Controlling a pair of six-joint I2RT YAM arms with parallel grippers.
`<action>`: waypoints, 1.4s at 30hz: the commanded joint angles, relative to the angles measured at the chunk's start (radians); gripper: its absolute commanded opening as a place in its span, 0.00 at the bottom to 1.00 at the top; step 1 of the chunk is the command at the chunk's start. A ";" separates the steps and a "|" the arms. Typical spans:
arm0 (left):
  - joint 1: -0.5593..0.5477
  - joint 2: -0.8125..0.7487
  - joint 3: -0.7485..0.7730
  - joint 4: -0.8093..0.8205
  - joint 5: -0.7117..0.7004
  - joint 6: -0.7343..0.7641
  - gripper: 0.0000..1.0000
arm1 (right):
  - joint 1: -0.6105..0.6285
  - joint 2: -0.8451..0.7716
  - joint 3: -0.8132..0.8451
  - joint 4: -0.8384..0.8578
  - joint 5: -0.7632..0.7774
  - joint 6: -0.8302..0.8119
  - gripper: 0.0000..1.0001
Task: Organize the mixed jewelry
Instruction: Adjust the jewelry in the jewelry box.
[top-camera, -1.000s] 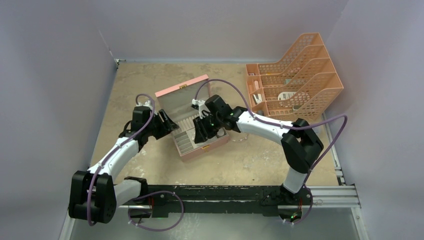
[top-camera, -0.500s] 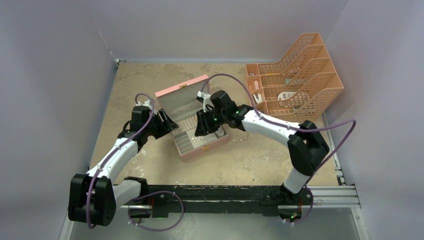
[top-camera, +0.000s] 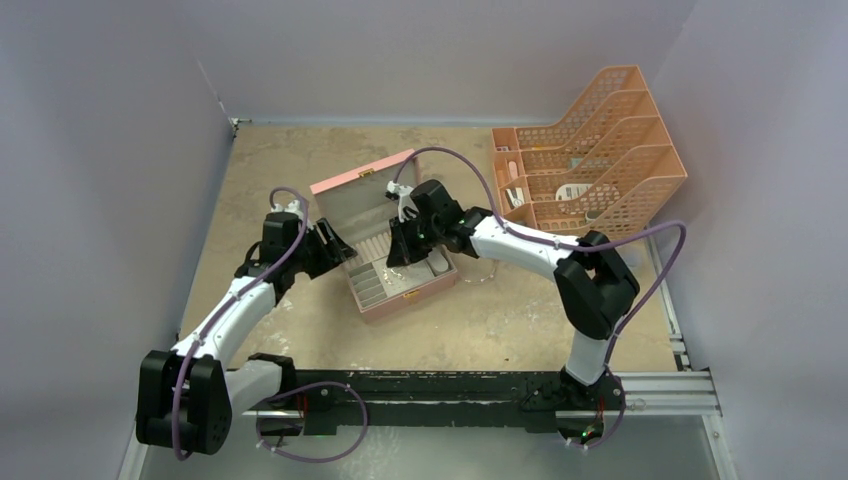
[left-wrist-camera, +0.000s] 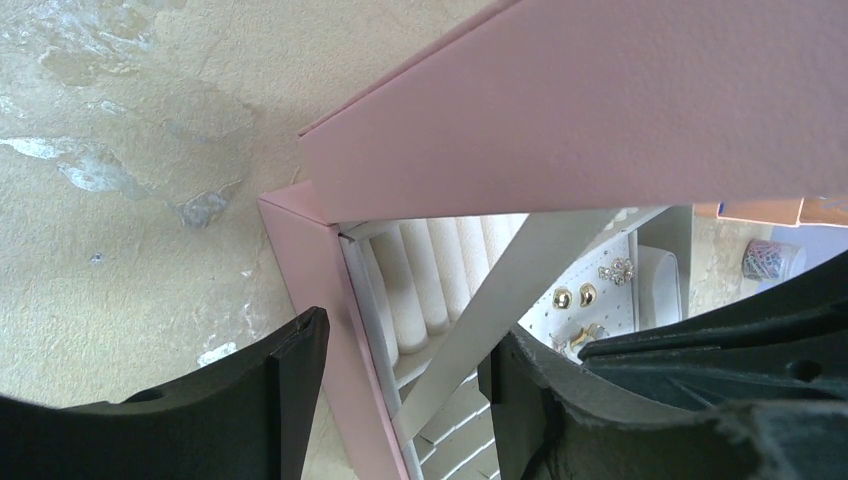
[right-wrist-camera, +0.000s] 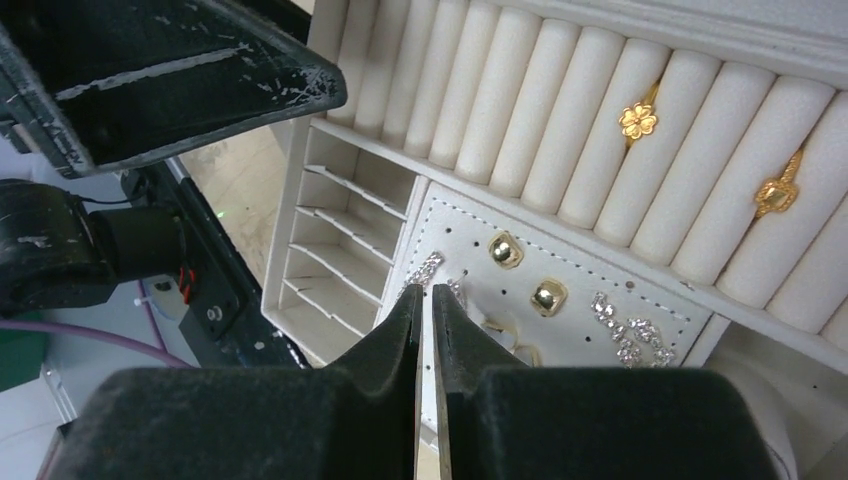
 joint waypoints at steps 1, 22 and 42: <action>-0.002 -0.023 0.032 0.027 -0.011 0.013 0.56 | -0.001 0.005 0.055 0.030 0.049 0.004 0.08; -0.002 -0.020 0.031 0.021 -0.014 0.014 0.56 | 0.010 0.037 0.043 0.029 0.101 0.004 0.04; -0.002 -0.029 0.028 0.015 -0.019 0.014 0.56 | 0.012 -0.024 -0.010 0.057 0.037 0.006 0.20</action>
